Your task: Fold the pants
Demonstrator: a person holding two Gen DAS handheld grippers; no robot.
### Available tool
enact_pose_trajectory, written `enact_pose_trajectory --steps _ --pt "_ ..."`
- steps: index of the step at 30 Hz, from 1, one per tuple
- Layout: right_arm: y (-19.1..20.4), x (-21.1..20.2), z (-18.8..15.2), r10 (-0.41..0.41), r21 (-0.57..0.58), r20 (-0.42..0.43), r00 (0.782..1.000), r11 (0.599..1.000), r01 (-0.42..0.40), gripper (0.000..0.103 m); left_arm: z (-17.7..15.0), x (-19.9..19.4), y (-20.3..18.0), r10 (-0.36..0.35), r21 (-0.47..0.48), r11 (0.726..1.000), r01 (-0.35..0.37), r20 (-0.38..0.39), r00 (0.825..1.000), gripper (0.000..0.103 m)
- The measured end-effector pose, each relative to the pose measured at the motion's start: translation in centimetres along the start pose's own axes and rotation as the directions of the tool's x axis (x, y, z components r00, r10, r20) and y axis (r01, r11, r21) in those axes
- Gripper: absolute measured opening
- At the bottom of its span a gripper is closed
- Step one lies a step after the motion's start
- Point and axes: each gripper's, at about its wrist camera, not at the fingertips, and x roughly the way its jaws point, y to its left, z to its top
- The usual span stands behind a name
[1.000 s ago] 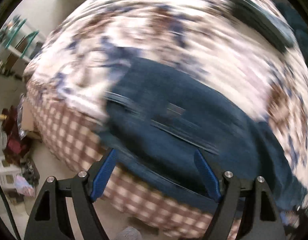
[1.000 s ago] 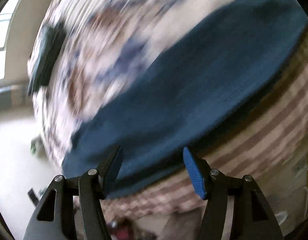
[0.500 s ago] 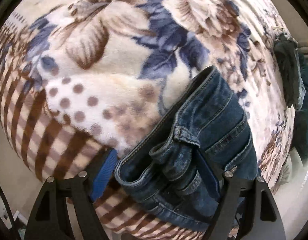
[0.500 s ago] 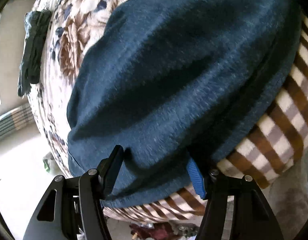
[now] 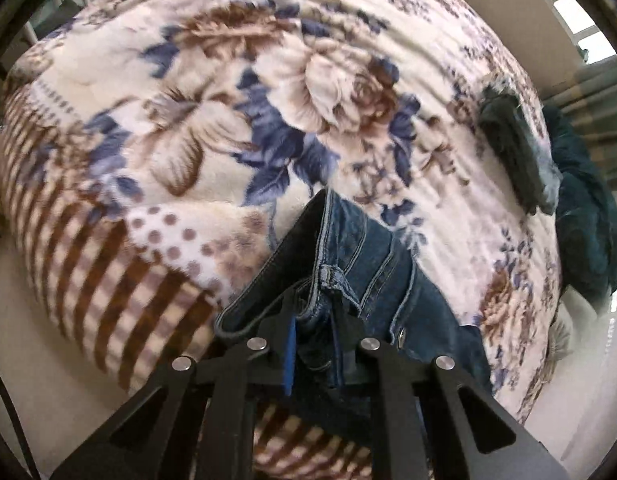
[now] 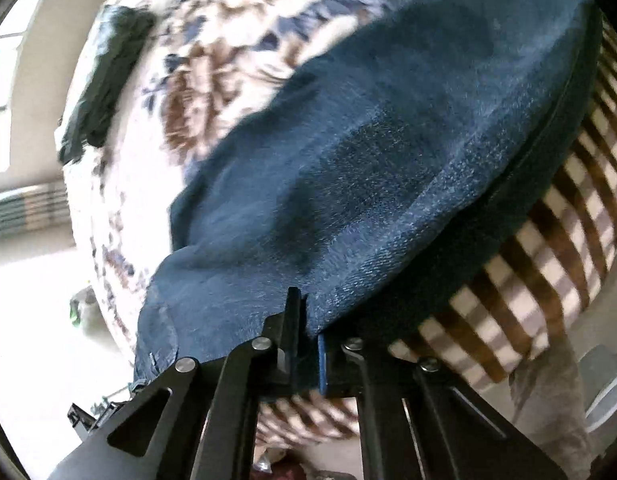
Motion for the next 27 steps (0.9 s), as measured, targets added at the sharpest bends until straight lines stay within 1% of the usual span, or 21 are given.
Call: enact_pose_trajectory --steps 2,3,5,8,9,11,12,13,14,15,16,17,18,19,21,22,23,24,25,26,27 --pt "0.4 -0.9 -0.4 0.002 -0.029 -0.003 1.0 1.0 -0.002 0.006 -0.2 -0.3 0.2 0.02 0.016 1.0 -0.02 0.006 1.0 0.011" --pt "0.4 -1.0 -0.6 -0.001 -0.047 -0.009 1.0 0.999 0.001 0.006 -0.5 0.2 0.6 0.04 0.026 0.999 -0.039 -0.005 0.999 0.011" --pt "-0.2 -0.6 -0.8 -0.013 -0.055 -0.03 0.999 0.998 0.012 0.006 -1.0 2.1 1.3 0.086 0.028 0.996 -0.085 -0.033 0.996 0.011" --pt "-1.6 1.4 -0.9 -0.041 -0.039 -0.071 0.997 0.999 0.038 0.006 -1.6 5.3 2.9 0.149 0.033 0.989 -0.147 -0.088 0.985 0.012" --pt "-1.7 2.5 -0.8 -0.052 -0.037 -0.091 0.994 0.998 0.049 0.006 -1.6 6.2 3.4 0.153 0.031 0.988 -0.151 -0.111 0.982 0.013" --pt "-2.7 3.8 -0.4 -0.054 -0.006 -0.137 0.989 0.999 0.054 0.008 -1.3 6.3 3.7 0.141 0.012 0.99 -0.141 -0.127 0.982 0.019" --pt "-3.1 4.1 -0.2 -0.041 0.011 -0.164 0.986 0.999 0.044 0.012 -1.2 5.8 3.6 0.14 0.006 0.99 -0.141 -0.135 0.981 0.025" --pt "-3.4 4.1 0.0 -0.032 0.022 -0.184 0.982 0.999 0.037 0.019 -1.2 5.3 3.5 0.143 0.003 0.99 -0.144 -0.137 0.98 0.028" --pt "-3.8 3.5 0.1 -0.014 0.033 -0.202 0.979 0.999 0.021 0.023 -1.3 4.3 3.2 0.145 0.007 0.989 -0.146 -0.131 0.981 0.028" --pt "-4.0 2.9 0.2 0.002 0.037 -0.201 0.98 0.999 0.006 0.029 -1.7 3.2 2.7 0.164 0.027 0.987 -0.161 -0.115 0.98 0.029" --pt "-4.4 1.8 0.3 0.004 0.036 -0.183 0.983 0.999 0.003 0.036 -2.0 2.3 2.0 0.197 0.056 0.98 -0.192 -0.097 0.976 0.034" --pt "-4.8 0.4 0.5 -0.008 0.035 -0.153 0.988 0.999 0.013 0.04 -2.4 1.7 1.4 0.212 0.084 0.975 -0.206 -0.078 0.974 0.036" --pt "-5.5 -1.2 0.9 -0.022 0.038 -0.111 0.994 0.999 0.027 0.042 -2.8 1.2 0.6 0.23 0.119 0.968 -0.222 -0.055 0.972 0.044" --pt "-6.2 -2.5 1.4 -0.041 0.048 -0.067 0.997 0.998 0.045 0.043 -3.4 1.0 -0.5 0.259 0.169 0.953 -0.252 -0.025 0.965 0.063" --pt "-8.0 -4.4 2.8 -0.084 0.088 -0.003 0.997 0.993 0.083 0.043 -4.5 1.5 -2.9 0.294 0.271 0.917 -0.292 0.036 0.955 0.081" --pt "-9.1 -4.9 3.8 -0.089 0.118 0.016 0.996 0.989 0.086 0.043 -4.7 2.0 -3.5 0.301 0.296 0.907 -0.301 0.046 0.952 0.081" --pt "-10.4 -5.1 4.9 -0.092 0.166 0.034 0.995 0.982 0.085 0.043 -5.0 3.0 -4.9 0.3 0.329 0.897 -0.297 0.044 0.953 0.081" --pt "-11.4 -5.3 5.8 -0.089 0.2 0.049 0.995 0.977 0.078 0.043 -5.1 3.4 -5.2 0.292 0.341 0.895 -0.287 0.039 0.956 0.081" --pt "-12.2 -5.2 6.6 -0.077 0.229 0.061 0.995 0.971 0.061 0.041 -5.2 4.2 -6.1 0.283 0.357 0.893 -0.273 0.027 0.959 0.081" --pt "-13.0 -5.1 7.3 -0.075 0.256 0.074 0.994 0.965 0.054 0.031 -5.3 5.1 -7.1 0.268 0.368 0.894 -0.255 0.015 0.963 0.081" --pt "-13.6 -5.2 7.7 -0.089 0.278 0.101 0.991 0.959 0.058 0.004 -5.5 5.8 -7.6 0.269 0.377 0.891 -0.254 0.013 0.963 0.081"
